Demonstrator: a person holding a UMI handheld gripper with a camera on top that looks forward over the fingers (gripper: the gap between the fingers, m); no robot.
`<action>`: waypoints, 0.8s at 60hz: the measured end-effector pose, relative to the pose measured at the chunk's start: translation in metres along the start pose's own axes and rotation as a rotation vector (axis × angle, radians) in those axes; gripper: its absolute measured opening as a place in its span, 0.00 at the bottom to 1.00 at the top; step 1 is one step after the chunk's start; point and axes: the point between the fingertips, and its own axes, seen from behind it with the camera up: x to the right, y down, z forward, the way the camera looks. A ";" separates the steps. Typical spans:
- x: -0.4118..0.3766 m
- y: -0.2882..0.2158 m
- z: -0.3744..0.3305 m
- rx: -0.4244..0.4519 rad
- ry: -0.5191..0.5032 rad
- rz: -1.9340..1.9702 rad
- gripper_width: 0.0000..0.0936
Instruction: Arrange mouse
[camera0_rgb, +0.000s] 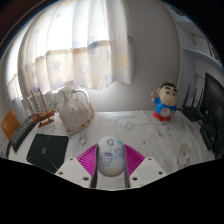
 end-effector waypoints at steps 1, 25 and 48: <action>-0.012 -0.005 -0.001 0.005 -0.009 0.002 0.40; -0.282 0.036 0.067 -0.089 -0.094 -0.035 0.40; -0.305 0.083 0.070 -0.160 -0.022 -0.030 0.89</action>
